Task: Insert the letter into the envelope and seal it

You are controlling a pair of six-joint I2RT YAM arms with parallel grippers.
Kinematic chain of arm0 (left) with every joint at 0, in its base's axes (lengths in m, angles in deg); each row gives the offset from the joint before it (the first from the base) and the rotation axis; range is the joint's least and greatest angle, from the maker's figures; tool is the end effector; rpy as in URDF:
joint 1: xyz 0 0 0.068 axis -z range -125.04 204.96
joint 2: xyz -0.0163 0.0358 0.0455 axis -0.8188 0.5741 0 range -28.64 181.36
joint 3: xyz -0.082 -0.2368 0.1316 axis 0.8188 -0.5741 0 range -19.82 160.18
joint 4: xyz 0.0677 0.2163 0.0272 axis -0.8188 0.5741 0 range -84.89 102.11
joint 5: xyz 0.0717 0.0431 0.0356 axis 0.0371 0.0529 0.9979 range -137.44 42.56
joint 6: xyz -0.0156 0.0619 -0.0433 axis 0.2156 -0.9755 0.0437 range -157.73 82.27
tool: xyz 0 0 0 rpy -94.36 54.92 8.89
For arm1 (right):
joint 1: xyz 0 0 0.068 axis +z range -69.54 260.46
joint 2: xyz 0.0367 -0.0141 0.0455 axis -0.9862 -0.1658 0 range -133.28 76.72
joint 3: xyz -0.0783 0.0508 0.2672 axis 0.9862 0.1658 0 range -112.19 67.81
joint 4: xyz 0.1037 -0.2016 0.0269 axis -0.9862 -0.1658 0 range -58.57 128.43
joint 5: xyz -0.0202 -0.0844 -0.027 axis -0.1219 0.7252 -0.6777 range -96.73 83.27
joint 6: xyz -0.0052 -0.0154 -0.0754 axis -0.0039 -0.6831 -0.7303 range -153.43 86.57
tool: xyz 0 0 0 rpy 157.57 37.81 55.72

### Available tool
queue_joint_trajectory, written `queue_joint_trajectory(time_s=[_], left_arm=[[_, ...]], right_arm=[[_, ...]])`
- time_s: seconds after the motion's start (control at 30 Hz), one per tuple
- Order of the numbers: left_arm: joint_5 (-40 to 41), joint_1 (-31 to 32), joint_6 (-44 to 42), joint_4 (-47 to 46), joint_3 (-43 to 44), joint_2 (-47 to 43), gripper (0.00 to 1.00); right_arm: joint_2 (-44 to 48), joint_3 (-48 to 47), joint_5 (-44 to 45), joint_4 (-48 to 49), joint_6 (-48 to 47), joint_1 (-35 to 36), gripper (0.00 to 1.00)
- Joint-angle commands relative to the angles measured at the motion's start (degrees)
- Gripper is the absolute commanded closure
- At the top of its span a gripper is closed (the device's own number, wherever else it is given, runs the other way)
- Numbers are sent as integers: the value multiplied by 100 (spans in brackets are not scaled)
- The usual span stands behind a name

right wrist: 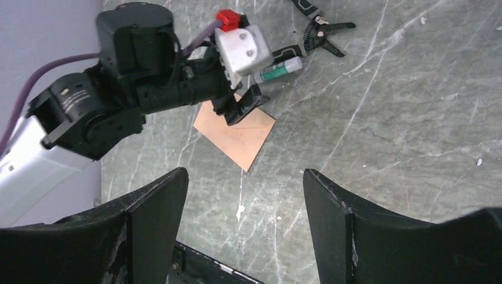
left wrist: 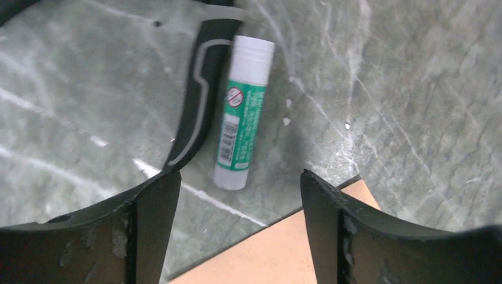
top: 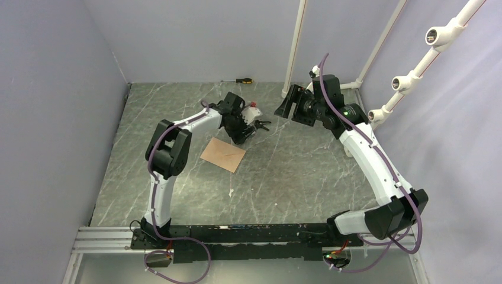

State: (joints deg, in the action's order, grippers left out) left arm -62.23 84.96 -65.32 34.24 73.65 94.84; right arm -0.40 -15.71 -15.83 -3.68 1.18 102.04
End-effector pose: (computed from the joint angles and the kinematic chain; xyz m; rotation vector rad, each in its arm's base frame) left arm 0.3839 -0.2412 0.1718 1.3276 2.2232 -0.3508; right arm 0.2497 0.1099 0.3830 0.1659 2.2738 0.7101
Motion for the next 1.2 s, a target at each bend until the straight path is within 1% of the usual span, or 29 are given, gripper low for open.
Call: queue_joint_trajectory(time_s=[0.0, 0.07, 0.13, 0.23, 0.3, 0.33, 0.37, 0.4, 0.47, 0.57, 0.67, 0.97, 1.17], left_arm=[[970, -29, 894, -724, 80, -1069, 14], [1250, -108, 1573, -833, -13, -1487, 8], [1335, -230, 2222, -802, -163, -1974, 7], [1171, -344, 2929, -259, -267, -2650, 7], [1220, -348, 3330, 129, -332, -3071, 7], [1226, -346, 3473, 348, -367, -3266, 7], [1288, -346, 3611, 534, -419, -3475, 7], [1340, -346, 3740, 759, -445, -3675, 7], [1541, -346, 3995, 1123, -541, -4105, 7], [2058, -346, 4285, 1575, -678, -4744, 7], [2436, -346, 4495, 2067, -665, -5388, 7], [3838, -346, 5223, 3605, -153, -6689, 7], [4325, -346, 5411, 4186, 65, -7154, 7]], right_arm=[[290, 51, 163, 224, 107, -5, 25], [322, 81, 290, 278, 35, -5, 25], [339, 54, 523, 261, -51, -9, 24], [376, -15, 820, 281, -184, -5, 23], [368, -101, 1076, 267, -257, -7, 22], [355, -155, 1213, 235, -303, -5, 17], [323, -227, 1376, 181, -318, -5, 4], [288, -319, 1530, 94, -342, -5, 1], [189, -522, 1832, -107, -387, -5, 0], [71, -755, 2355, -438, -215, -12, 0], [85, -869, 2627, -609, -113, -8, 0], [628, -840, 2681, -802, -177, 3, 0], [1026, -738, 2505, -782, -413, -3, 0]])
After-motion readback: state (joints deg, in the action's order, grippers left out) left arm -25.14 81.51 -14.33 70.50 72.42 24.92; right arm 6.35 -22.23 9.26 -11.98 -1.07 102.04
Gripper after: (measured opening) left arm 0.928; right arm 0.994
